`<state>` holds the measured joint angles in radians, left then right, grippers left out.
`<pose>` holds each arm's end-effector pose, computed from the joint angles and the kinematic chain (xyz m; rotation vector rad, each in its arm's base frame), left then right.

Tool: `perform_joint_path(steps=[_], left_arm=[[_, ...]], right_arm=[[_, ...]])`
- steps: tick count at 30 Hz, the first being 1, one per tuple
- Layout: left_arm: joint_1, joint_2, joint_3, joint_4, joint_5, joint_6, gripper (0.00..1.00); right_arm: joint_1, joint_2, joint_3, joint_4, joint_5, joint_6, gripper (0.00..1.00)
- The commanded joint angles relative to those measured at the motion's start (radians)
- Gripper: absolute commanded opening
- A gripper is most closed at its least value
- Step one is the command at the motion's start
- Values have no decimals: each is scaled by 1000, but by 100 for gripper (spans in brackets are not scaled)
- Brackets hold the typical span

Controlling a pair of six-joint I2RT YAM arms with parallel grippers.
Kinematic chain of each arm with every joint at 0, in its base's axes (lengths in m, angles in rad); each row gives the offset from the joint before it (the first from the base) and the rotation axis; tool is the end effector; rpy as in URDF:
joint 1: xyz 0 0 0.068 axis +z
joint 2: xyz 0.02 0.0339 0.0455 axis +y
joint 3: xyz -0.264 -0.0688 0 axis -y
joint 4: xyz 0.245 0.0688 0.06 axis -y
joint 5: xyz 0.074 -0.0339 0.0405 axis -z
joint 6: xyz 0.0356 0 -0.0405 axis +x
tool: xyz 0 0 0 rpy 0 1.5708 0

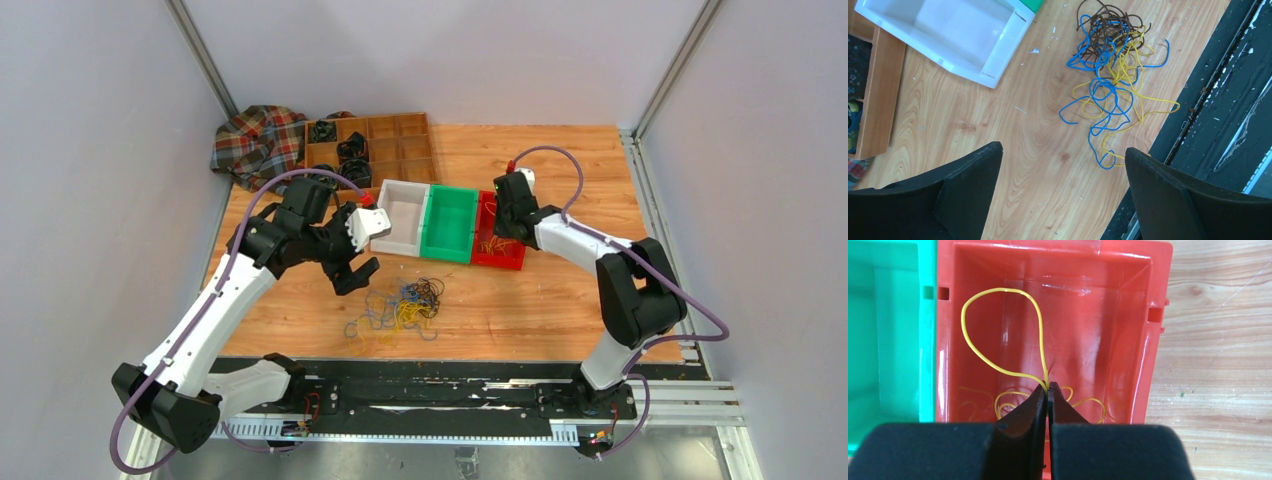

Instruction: Untangle the cables

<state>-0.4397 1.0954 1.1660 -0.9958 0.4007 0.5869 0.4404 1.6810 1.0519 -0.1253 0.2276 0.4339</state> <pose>0.1783 -0.0992 0.3401 1.3415 2.0425 -0.4338 0.3305 0.1469 0.2058 0.1065 2.3057 0.1834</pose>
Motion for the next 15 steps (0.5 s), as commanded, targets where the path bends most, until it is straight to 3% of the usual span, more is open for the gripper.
perform_joint_path(steps=[1,9,11,15], left_arm=[[5,-19,21,17,18,-7,97],[6,-14,20,17,26,0,97],[6,-13,20,17,24,4,97],[5,-8,25,17,21,-1,98]], right_arm=[[14,-50,-20,-36,-18,-8,1],[14,7,45,-108,9,7,3],[12,31,78,-114,30,-6,17],[12,21,134,-108,85,-49,35]])
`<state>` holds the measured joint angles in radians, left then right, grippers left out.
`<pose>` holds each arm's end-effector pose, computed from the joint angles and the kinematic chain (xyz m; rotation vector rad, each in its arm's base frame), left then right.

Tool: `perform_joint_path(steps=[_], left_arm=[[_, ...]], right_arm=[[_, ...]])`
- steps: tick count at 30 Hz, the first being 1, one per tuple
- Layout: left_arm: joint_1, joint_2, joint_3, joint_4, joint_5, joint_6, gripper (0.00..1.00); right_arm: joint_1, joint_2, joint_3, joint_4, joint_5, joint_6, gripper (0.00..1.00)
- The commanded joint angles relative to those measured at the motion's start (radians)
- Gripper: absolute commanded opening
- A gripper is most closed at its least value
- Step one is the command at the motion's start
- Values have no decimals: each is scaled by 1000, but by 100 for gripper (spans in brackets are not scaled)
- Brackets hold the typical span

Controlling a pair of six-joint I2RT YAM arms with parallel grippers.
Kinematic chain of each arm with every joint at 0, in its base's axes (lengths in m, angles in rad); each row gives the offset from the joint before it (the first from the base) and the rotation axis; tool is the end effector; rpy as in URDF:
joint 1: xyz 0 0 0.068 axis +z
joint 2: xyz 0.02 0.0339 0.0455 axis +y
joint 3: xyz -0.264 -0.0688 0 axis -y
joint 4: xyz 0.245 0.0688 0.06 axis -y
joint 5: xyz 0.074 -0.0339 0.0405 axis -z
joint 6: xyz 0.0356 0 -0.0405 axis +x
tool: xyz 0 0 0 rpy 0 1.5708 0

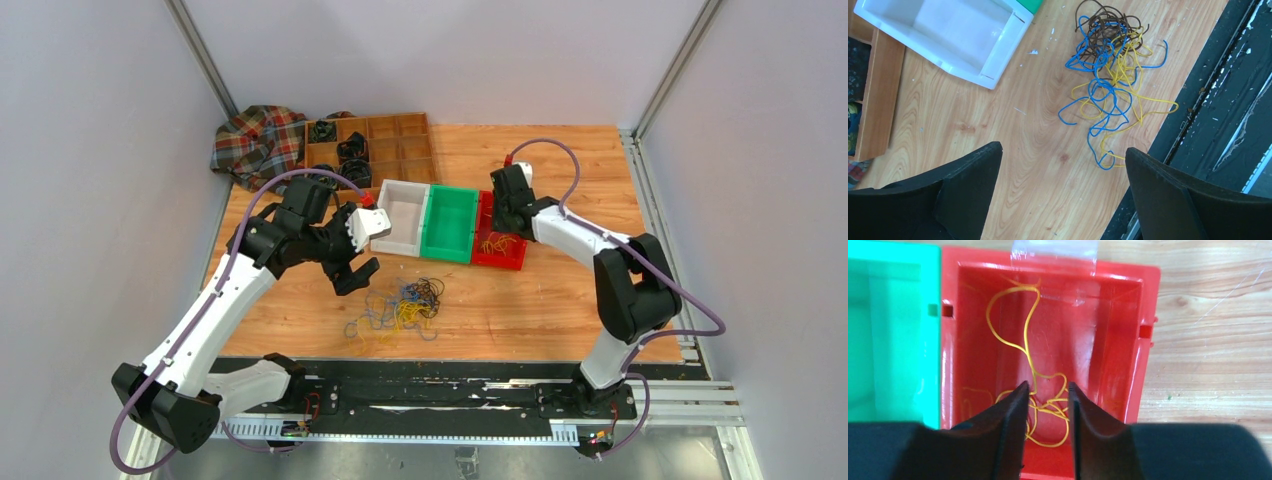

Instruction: Untangle the cables

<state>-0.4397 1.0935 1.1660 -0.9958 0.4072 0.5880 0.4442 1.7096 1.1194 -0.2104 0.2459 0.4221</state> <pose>0.1778 -0.0992 0.3405 1.3435 2.0372 -0.4407 0.3369 0.1508 0.2106 0.0914 2.3431 0.1358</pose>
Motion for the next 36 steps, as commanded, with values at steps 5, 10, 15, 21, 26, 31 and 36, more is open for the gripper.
perform_joint_path(steps=[5,10,15,21,26,31,36], left_arm=[[6,5,28,17,11,3,99],[5,14,34,17,12,-3,100],[5,22,19,17,12,10,99],[6,-25,-28,23,-2,28,98],[7,-73,-75,33,-12,51,98],[6,-126,-131,65,-25,54,98],[7,-176,-201,103,-30,81,98]], right_arm=[[8,-69,84,10,58,-60,49],[18,-147,36,60,12,-34,47],[153,-239,-113,219,-62,-33,48],[359,-236,-204,318,-202,-23,48],[432,-161,-200,386,-360,-68,48],[432,-76,-151,364,-484,-88,47],[432,-19,-107,292,-479,-74,35]])
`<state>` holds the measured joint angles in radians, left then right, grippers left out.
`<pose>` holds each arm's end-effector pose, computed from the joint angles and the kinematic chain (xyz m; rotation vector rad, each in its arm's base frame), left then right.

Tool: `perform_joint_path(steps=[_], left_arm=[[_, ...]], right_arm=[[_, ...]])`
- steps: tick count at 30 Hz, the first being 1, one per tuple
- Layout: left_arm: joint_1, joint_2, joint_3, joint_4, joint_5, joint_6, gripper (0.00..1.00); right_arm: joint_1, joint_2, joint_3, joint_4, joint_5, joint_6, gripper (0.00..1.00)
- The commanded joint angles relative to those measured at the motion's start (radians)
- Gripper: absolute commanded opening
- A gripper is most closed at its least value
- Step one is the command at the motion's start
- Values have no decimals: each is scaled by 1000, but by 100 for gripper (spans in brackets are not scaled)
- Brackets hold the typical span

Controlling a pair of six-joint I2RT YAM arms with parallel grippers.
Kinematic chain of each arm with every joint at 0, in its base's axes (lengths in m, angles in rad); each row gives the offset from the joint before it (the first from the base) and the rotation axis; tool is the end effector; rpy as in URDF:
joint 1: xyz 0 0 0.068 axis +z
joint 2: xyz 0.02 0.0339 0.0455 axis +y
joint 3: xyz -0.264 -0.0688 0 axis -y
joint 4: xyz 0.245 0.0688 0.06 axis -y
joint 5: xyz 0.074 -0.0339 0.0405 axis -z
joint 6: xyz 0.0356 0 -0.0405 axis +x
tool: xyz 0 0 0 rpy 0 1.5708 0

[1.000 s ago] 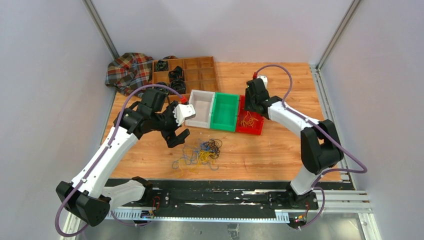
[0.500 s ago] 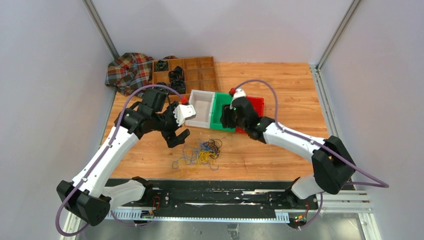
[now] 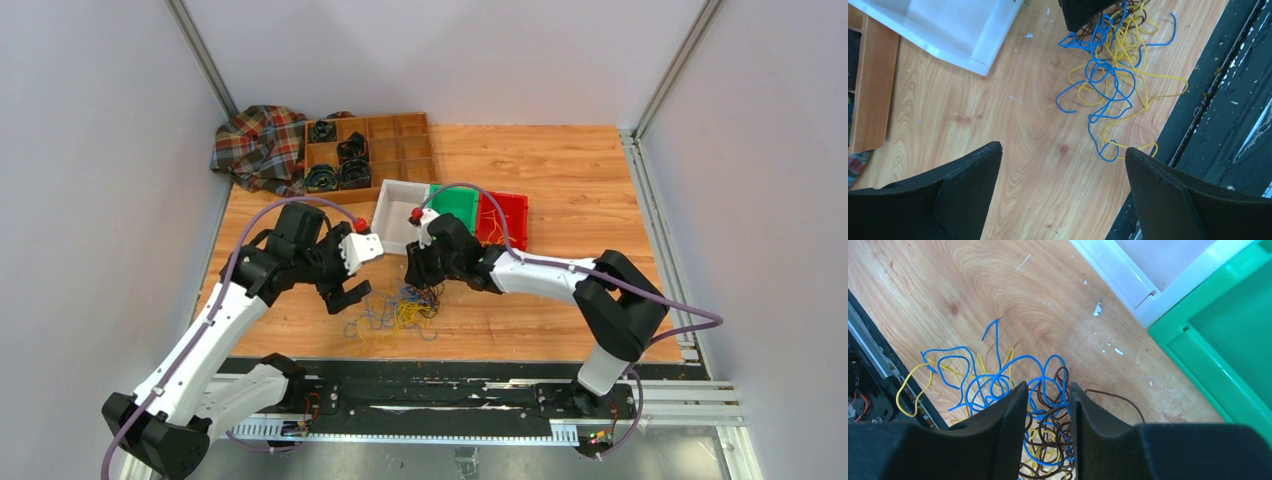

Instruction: Untangle the cables

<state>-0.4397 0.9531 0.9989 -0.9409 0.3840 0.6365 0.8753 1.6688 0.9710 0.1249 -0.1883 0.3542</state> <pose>0.1536 -0.0870 0.3164 1.3758 1.9841 -0.3829 0.2279 0.2835 0.2057 -0.6988 2.1668 0.8900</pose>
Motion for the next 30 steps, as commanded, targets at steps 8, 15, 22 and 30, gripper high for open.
perform_joint_path(steps=[8,15,22,30], left_arm=[[7,-103,-106,90,24,95,99],[7,-154,-143,105,39,143,98],[7,-167,-131,105,47,152,98],[7,-156,-111,105,55,152,99]], right_arm=[[-3,-99,-8,-70,30,-27,1],[-9,-164,-31,-99,52,-26,3],[-9,-116,-32,-160,79,15,48],[-10,-32,24,-173,64,27,20]])
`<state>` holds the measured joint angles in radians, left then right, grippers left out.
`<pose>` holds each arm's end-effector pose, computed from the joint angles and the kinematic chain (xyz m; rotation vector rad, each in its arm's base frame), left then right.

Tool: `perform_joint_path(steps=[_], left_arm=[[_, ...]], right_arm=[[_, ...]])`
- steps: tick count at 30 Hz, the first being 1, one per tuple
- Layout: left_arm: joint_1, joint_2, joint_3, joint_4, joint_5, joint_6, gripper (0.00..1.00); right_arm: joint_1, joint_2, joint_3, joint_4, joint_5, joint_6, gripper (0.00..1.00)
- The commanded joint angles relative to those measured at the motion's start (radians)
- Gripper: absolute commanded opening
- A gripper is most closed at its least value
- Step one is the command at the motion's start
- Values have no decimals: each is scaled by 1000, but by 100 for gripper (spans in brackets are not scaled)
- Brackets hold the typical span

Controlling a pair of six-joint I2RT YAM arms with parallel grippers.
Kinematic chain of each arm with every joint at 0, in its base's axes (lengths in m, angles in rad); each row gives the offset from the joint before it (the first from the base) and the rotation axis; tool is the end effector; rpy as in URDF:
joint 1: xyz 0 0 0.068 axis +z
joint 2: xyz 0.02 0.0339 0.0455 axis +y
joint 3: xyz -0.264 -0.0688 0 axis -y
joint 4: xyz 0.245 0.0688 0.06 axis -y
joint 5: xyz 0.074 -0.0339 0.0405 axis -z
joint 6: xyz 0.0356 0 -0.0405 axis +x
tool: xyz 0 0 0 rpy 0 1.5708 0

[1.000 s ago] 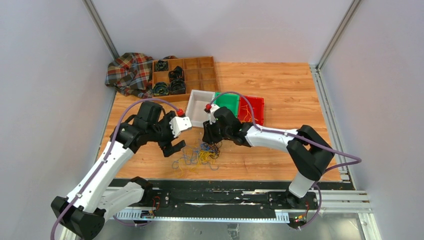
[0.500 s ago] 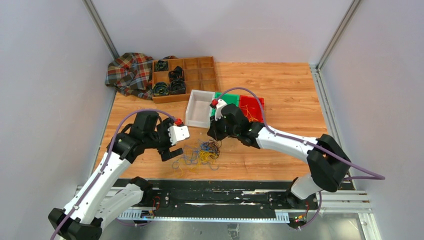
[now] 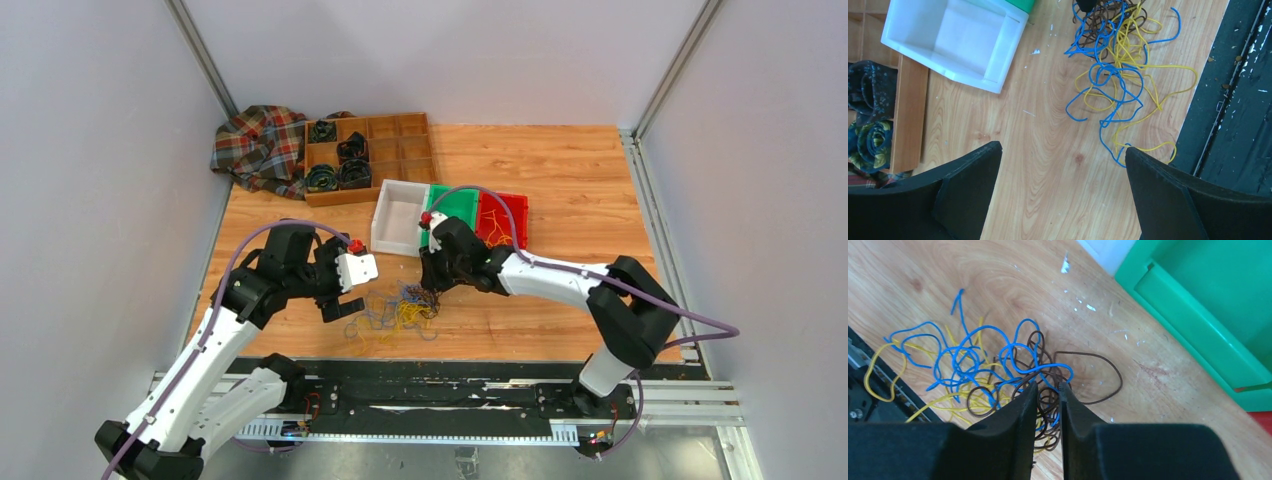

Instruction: Untangle the cables

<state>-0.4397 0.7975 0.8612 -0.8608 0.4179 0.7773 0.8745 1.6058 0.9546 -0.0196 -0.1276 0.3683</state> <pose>0.1302 -0.0772 0.3017 1.4752 1.7705 -0.3228 0.2185 0.2684 0.2086 -0.6622 2.2689 0.7871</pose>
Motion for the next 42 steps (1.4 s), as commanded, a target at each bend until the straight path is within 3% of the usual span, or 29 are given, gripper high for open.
perform_joint_path(steps=[1,4,12,22,30,39,42], left_arm=[[6,1,30,25,21,11,98],[7,7,39,24,24,3,99],[6,30,67,93,57,-95,98],[7,85,101,266,149,-224,94],[7,73,65,412,232,-322,76],[6,91,40,376,252,-328,68],[7,83,16,384,231,-331,59]], right_arm=[[-8,29,45,-27,1,13,15],[-9,-20,49,-21,8,11,1],[-8,-217,13,78,-88,-13,1],[7,-307,10,265,-267,57,1],[8,-321,32,398,-411,90,1],[8,-325,31,497,-452,149,1],[8,-339,18,522,-445,161,1]])
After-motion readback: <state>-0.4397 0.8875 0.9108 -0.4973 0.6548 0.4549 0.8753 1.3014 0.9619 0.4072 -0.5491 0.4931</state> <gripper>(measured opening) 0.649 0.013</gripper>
